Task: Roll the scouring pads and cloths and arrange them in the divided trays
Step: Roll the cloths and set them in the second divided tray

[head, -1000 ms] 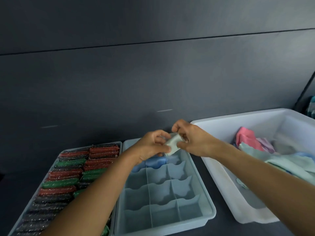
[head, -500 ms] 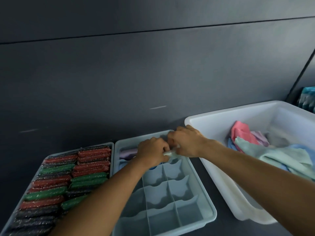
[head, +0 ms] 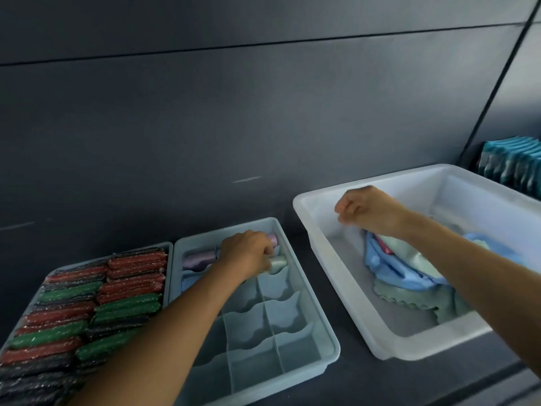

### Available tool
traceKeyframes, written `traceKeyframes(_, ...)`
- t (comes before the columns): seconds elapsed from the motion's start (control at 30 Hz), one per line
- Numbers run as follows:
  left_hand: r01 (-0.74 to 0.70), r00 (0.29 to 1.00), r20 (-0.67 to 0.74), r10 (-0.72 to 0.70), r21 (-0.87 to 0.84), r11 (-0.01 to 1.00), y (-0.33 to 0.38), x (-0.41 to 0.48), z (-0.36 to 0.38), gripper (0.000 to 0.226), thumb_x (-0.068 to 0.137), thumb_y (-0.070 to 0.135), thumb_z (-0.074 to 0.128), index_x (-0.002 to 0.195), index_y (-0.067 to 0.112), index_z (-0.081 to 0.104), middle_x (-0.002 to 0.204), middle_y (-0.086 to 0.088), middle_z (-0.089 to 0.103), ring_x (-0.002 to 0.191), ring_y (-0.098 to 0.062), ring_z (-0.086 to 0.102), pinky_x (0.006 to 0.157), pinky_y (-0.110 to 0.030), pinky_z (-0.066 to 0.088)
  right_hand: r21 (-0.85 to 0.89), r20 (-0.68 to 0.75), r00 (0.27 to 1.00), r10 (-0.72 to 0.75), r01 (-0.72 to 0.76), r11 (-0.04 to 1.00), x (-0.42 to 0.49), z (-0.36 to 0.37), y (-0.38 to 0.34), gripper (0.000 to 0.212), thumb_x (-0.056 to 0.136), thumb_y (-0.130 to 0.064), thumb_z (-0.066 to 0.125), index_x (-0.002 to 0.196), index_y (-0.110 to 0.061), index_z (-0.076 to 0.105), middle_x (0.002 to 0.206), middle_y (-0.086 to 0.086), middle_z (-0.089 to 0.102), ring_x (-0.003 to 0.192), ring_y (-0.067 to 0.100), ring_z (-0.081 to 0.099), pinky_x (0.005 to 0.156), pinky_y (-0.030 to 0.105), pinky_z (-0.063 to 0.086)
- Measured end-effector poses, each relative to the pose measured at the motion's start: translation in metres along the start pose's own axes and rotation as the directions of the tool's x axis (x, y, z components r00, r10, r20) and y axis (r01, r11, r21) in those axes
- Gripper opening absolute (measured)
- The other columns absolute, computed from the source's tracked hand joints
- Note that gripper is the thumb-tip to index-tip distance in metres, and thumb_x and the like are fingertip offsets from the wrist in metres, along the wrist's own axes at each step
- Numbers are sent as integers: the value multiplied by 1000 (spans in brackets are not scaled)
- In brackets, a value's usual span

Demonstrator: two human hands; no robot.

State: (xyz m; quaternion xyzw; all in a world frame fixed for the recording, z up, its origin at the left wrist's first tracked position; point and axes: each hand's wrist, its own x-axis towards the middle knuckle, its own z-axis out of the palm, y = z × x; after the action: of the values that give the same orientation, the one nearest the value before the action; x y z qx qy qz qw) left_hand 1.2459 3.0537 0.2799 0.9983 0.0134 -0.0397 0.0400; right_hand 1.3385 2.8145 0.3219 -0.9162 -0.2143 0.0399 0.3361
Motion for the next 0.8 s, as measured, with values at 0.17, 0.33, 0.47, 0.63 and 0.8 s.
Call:
traceKeyframes(0.17,-22,986,-164,-21,-251,968,10,-18,-7,22,86,44,65,106,33,66,109,13,62,102,-16,60,84,-35,50,-656,455,824,337,54,753,-27,-5,25,37,66,-48,76,64,-12,65,57,-2,61,60,16,52,59,25,44)
traceKeyframes(0.33,-74,974,-213,-75,-612,787,36,-39,-23,24,84,39,69,108,34,70,108,18,70,97,-2,65,91,-34,52,-794,374,863,339,109,598,-47,4,29,11,85,-25,64,93,-18,63,71,-4,46,77,21,48,66,25,41)
traceKeyframes(0.47,-130,961,-250,-122,-791,598,46,-58,-35,17,87,32,70,103,31,73,89,15,72,71,-4,64,70,-22,53,-629,362,920,152,120,768,-44,-27,19,28,68,-45,52,78,-21,63,70,-9,46,82,19,54,70,19,49)
traceKeyframes(0.63,-207,956,-274,-100,-880,428,63,-69,-45,24,86,29,73,110,31,70,101,15,72,88,1,66,83,-27,55,305,162,984,-75,23,952,-52,-68,-18,26,80,2,56,60,-13,48,58,1,43,51,8,45,48,15,39)
traceKeyframes(0.8,-218,976,-215,43,-934,284,81,-68,-77,70,71,39,82,133,33,52,128,15,60,115,4,58,97,-20,46,710,158,946,-284,92,699,-61,-86,-59,15,59,-11,58,72,-10,50,64,1,54,60,13,55,54,19,46)
